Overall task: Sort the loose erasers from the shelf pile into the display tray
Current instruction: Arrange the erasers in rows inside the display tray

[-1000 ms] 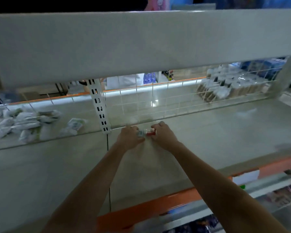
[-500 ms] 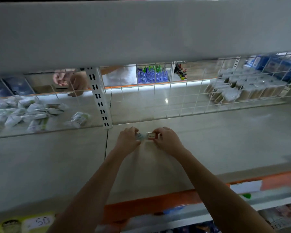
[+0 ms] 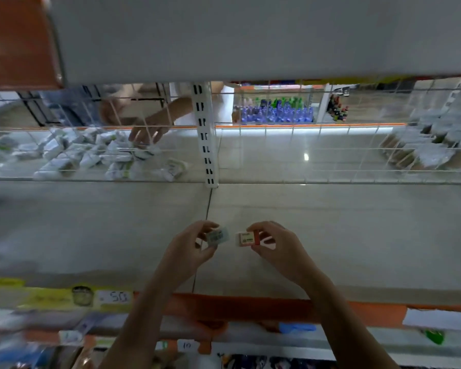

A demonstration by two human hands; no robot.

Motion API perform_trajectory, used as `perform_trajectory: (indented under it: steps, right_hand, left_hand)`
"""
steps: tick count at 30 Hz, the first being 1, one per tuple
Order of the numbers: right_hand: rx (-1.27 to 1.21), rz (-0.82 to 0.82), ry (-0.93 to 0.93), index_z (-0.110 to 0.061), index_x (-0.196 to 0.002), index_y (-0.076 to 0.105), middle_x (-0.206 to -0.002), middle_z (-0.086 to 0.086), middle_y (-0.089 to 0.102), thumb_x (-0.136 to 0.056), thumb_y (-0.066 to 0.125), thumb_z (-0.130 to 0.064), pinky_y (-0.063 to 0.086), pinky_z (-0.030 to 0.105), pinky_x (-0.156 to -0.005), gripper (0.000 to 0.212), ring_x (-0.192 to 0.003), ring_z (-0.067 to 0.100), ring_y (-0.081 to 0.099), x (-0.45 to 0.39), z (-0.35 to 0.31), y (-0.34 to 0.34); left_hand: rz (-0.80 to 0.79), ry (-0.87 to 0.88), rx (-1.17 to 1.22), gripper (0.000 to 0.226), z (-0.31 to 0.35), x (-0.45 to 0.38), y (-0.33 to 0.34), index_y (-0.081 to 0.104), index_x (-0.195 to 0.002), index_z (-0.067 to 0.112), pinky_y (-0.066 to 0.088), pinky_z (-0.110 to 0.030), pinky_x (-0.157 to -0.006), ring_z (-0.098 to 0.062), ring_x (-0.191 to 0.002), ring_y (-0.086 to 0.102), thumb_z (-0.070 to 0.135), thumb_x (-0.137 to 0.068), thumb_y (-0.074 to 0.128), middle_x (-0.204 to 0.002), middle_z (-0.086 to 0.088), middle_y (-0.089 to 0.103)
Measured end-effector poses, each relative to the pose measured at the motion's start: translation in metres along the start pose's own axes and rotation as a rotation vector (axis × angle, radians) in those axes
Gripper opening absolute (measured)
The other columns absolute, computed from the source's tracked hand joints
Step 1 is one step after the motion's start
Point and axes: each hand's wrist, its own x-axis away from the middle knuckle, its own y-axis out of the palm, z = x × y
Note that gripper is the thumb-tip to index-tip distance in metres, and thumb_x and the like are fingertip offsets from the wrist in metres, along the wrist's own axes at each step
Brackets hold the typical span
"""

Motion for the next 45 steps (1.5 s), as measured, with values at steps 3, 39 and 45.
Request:
perform_trajectory:
  steps: [3, 39, 45]
  right_hand:
    - [-0.050, -0.026, -0.033, -0.034, -0.103, 0.058, -0.103, -0.013, 0.061, -0.080, 0.069, -0.009, 0.049, 0.016, -0.082, 0.036, -0.092, 0.000, 0.059, 0.000, -0.016, 0.014]
    - [-0.356, -0.328, -0.147, -0.034, -0.092, 0.055, -0.088, -0.011, 0.066, -0.074, 0.072, -0.003, 0.051, 0.015, -0.072, 0.039, -0.079, -0.002, 0.064, -0.052, -0.327, 0.383]
    - [-0.371, -0.292, -0.195, -0.033, -0.092, 0.057, -0.085, -0.010, 0.067, -0.077, 0.072, 0.001, 0.047, 0.009, -0.068, 0.040, -0.076, -0.004, 0.062, -0.095, -0.362, 0.435]
  left_hand:
    - [0.043, -0.049, 0.008, 0.039, -0.013, 0.017, -0.013, 0.054, -0.101, 0.033, 0.047, -0.013, -0.069, 0.005, -0.093, 0.056, 0.006, -0.077, 0.071, -0.095, 0.016, 0.062]
    - [0.230, -0.428, 0.237, 0.018, -0.240, 0.226, -0.384, 0.063, -0.088, 0.027, 0.042, -0.028, -0.057, -0.013, -0.062, 0.053, 0.015, -0.095, 0.052, -0.074, -0.007, 0.067]
    - [0.192, -0.429, 0.174, 0.015, -0.291, 0.221, -0.438, 0.065, -0.098, 0.017, 0.042, -0.020, -0.056, -0.009, -0.065, 0.054, 0.019, -0.096, 0.050, -0.087, -0.015, 0.067]
